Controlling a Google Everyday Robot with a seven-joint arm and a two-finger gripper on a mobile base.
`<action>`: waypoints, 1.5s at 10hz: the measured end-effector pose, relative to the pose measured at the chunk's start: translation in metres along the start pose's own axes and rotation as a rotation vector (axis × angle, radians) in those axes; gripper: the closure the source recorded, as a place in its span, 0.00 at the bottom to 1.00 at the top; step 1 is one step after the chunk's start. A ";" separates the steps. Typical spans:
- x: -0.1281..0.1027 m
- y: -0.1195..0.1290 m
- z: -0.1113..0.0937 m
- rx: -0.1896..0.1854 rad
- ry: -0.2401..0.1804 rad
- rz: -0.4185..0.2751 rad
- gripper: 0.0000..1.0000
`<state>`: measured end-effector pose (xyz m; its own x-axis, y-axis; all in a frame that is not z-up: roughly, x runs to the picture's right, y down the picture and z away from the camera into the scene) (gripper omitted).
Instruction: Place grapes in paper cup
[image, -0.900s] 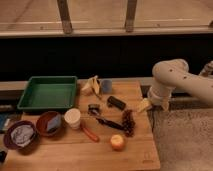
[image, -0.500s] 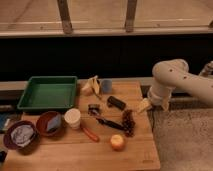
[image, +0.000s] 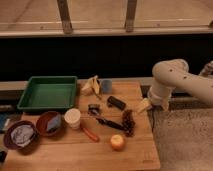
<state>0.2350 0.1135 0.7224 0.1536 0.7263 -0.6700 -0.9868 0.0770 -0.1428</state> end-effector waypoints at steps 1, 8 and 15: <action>0.000 0.000 0.000 0.000 0.000 0.000 0.20; 0.000 0.000 0.001 -0.001 0.001 0.000 0.20; -0.003 0.016 0.009 -0.030 0.010 -0.040 0.20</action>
<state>0.2181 0.1188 0.7282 0.1934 0.7165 -0.6703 -0.9779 0.0853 -0.1910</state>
